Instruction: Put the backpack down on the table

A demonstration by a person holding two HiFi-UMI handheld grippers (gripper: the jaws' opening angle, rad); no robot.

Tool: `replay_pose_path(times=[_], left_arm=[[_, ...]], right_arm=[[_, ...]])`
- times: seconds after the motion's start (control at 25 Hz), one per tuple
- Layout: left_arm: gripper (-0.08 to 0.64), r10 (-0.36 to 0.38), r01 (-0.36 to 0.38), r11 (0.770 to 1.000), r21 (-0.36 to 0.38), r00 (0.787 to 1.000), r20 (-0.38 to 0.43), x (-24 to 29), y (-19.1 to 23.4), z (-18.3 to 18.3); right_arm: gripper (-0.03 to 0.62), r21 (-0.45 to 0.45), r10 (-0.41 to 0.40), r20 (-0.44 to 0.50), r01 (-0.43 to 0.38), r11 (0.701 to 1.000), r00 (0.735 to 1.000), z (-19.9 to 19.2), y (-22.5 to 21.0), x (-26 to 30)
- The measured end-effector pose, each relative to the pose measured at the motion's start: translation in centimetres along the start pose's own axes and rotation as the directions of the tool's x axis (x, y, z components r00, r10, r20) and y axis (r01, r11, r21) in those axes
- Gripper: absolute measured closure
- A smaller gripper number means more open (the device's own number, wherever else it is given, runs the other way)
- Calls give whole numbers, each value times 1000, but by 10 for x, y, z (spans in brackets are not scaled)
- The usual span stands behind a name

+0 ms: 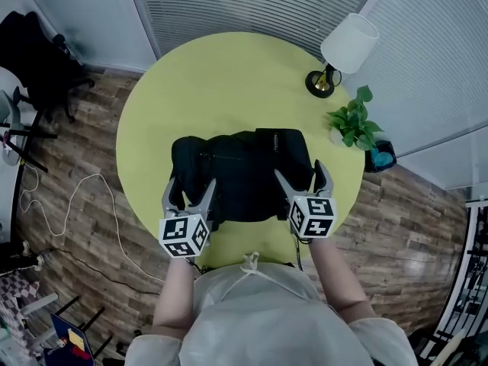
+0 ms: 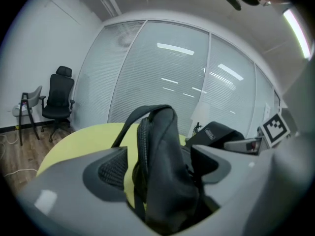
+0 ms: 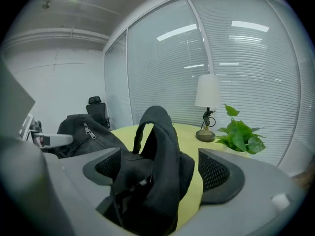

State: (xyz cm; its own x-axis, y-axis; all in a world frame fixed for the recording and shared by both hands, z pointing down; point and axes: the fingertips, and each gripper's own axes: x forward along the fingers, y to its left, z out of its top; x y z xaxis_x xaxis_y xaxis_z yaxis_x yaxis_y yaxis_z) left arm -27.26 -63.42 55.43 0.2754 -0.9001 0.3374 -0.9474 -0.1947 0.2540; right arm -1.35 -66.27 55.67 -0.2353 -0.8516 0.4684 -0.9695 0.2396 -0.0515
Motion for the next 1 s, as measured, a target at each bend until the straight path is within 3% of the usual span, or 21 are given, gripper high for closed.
replay_pose_path(times=[0.16,0.32,0.48,0.64,1.0], left_arm=[[192,41,-42,998,37,999,36,-27,-4,9],[349,86,-93,993,70,991,103,-53,-15,26],[495,109,-123,989,83,981,160,-82,-28,39],[552,94,-107,991,75,982,167,-106,-44,44],[553,44,-72,980,184,987,156,-162,-95,33]], right_arm=[[127,-13,-35,53,36,999,998,16,1,-29],[258,-33,-40,76,43,999,996,14,5,-59],[444,-41,-37,106,42,998,994,12,10,-87],[578,-42,-30,136,36,998,990,15,16,-112],[592,-28,81,134,-78,997,988,4,47,-169]])
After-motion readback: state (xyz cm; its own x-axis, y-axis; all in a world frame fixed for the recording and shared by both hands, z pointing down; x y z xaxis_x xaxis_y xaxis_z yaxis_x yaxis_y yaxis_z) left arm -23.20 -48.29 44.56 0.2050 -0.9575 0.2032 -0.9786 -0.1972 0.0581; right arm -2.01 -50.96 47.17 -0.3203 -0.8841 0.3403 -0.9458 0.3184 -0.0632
